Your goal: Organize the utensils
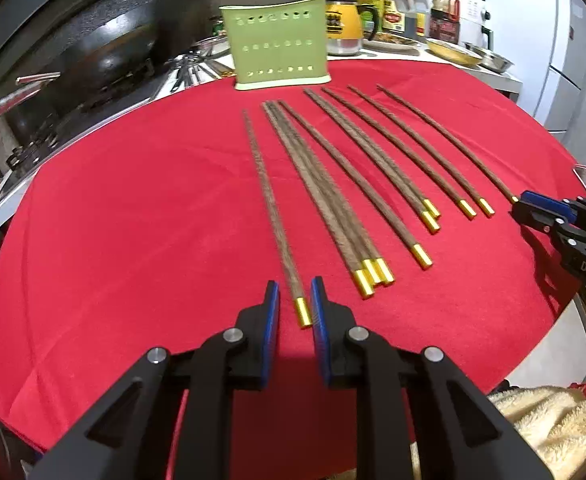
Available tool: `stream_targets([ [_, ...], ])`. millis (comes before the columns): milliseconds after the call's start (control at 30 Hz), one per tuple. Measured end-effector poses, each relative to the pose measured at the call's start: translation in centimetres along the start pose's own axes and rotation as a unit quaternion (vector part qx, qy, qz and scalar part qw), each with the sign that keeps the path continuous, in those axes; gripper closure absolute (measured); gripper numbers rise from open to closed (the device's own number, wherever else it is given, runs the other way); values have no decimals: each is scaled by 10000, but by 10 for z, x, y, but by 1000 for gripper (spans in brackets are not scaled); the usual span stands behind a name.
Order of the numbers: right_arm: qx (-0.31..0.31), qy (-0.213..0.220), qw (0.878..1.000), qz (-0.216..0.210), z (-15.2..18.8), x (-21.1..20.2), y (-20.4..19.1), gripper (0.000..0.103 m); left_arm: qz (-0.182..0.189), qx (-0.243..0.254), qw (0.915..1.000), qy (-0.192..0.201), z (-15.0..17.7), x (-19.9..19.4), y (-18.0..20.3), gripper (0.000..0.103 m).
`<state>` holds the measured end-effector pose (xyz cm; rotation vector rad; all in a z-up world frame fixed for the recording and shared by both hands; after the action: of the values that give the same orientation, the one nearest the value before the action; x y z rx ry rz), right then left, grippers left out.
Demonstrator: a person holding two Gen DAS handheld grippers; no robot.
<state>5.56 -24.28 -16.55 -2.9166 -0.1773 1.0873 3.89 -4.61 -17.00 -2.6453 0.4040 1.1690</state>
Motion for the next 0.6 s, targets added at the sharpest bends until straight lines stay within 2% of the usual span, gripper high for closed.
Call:
stream_targets([
  [167,201,118,9997,50,-4,5,5,89,20,-73,10000,60,0,1,-4,86],
  [267,47,200,9996,207,-6,7,0,89,26,-146,9998,136,-1,2,-6,86],
  [300,-17,237,9995,224,-5,7,-3,95,46,-181,9997,173,-1,2,-6,87],
  [367,-11,234,9994,272,-6,7,-4,96,10,-285,9993,246,-1,2,-11,96],
  [400,23,230,9995,237,-7,5,-4,96,94,-421,9987,275,-2,1,-14,96],
  [600,-61,452,9986,248,-27,-24,-5,96,165,-560,9948,832,-19,-28,-26,96],
])
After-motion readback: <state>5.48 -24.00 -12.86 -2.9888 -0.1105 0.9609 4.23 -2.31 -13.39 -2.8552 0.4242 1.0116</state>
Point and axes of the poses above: each gripper's, at about its wrist camera, not at the fingertips, and x roughly the way its jaws point, y to its right, z to its underside, the point moved 6 cm from there along x, roughly the way its jaws point, and after that the axes turned 5 degrees about y, right-handed, at the moved point
